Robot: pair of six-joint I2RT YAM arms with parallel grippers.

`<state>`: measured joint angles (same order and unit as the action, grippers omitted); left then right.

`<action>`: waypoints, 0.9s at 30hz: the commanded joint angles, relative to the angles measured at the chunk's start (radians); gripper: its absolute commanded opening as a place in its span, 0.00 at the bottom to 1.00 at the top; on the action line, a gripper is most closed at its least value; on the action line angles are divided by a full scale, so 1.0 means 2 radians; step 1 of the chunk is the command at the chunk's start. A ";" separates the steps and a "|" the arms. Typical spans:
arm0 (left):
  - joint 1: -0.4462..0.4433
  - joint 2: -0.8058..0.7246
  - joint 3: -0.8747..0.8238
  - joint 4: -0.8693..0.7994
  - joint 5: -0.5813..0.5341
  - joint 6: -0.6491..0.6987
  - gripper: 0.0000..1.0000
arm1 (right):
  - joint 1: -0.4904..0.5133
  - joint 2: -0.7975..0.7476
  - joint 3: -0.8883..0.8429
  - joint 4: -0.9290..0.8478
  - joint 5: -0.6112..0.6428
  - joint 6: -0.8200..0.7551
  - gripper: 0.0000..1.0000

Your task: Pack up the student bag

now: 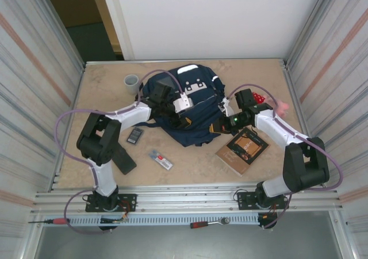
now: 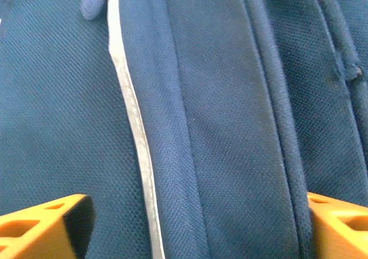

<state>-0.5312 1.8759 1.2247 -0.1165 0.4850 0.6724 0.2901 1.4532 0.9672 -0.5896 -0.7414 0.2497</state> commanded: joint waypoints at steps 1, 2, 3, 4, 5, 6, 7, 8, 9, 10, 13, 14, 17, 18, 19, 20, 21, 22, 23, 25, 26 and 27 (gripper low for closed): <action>-0.003 0.002 0.006 0.023 -0.054 0.003 0.51 | -0.002 -0.005 0.012 -0.013 -0.026 -0.016 0.00; -0.004 -0.005 -0.003 0.035 -0.056 -0.005 0.36 | -0.003 -0.007 0.008 -0.011 -0.025 -0.017 0.00; -0.005 -0.017 -0.015 0.050 -0.056 -0.011 0.21 | -0.008 -0.009 0.004 -0.009 -0.024 -0.016 0.00; -0.008 -0.031 -0.027 0.065 -0.061 -0.020 0.08 | -0.014 -0.012 -0.001 -0.008 -0.020 -0.013 0.00; -0.011 -0.042 -0.036 0.077 -0.071 -0.029 0.01 | -0.021 -0.013 -0.003 -0.008 -0.018 -0.010 0.00; -0.017 -0.054 -0.043 0.085 -0.082 -0.039 0.00 | -0.029 -0.016 -0.006 -0.007 -0.013 -0.006 0.00; -0.023 -0.062 -0.045 0.088 -0.091 -0.049 0.00 | -0.038 -0.019 -0.009 -0.004 -0.007 0.001 0.00; -0.030 -0.068 -0.044 0.088 -0.101 -0.058 0.00 | -0.044 -0.022 -0.010 -0.002 0.000 0.007 0.00; -0.038 -0.074 -0.041 0.087 -0.113 -0.067 0.00 | -0.049 -0.025 -0.011 -0.001 0.006 0.013 0.00; -0.047 -0.077 -0.038 0.089 -0.130 -0.079 0.00 | -0.051 -0.027 -0.010 -0.001 0.011 0.015 0.00; -0.062 -0.078 -0.020 0.098 -0.178 -0.136 0.00 | -0.048 -0.032 -0.004 -0.006 0.013 0.020 0.00; -0.065 -0.077 -0.011 0.100 -0.192 -0.156 0.00 | -0.045 -0.033 0.000 -0.011 0.015 0.020 0.00; -0.069 -0.067 0.011 0.108 -0.231 -0.214 0.00 | -0.027 -0.039 0.015 -0.032 0.031 0.025 0.00; -0.073 -0.062 0.016 0.113 -0.247 -0.220 0.00 | -0.016 -0.042 0.020 -0.036 0.036 0.031 0.00; -0.076 -0.056 0.020 0.118 -0.262 -0.222 0.00 | -0.004 -0.045 0.022 -0.035 0.039 0.040 0.00; -0.081 -0.051 0.024 0.122 -0.273 -0.221 0.00 | 0.011 -0.048 0.023 -0.029 0.042 0.057 0.00; -0.085 -0.046 0.029 0.124 -0.281 -0.222 0.00 | 0.026 -0.050 0.023 -0.019 0.044 0.075 0.00; -0.088 -0.041 0.033 0.124 -0.289 -0.224 0.00 | 0.038 -0.052 0.022 -0.008 0.047 0.091 0.00; -0.092 -0.036 0.037 0.124 -0.299 -0.229 0.00 | 0.053 -0.052 0.022 0.006 0.051 0.111 0.00; -0.096 -0.030 0.045 0.125 -0.300 -0.235 0.00 | 0.079 -0.049 0.020 0.033 0.058 0.146 0.00; -0.097 -0.030 0.046 0.127 -0.296 -0.240 0.00 | 0.091 -0.045 0.019 0.049 0.061 0.161 0.00; -0.098 -0.031 0.046 0.130 -0.289 -0.244 0.00 | 0.101 -0.040 0.018 0.063 0.063 0.175 0.00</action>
<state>-0.7288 1.8126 1.2579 0.0063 -0.0277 0.2523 0.4271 1.3830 0.9913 -0.5167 -0.5911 0.4644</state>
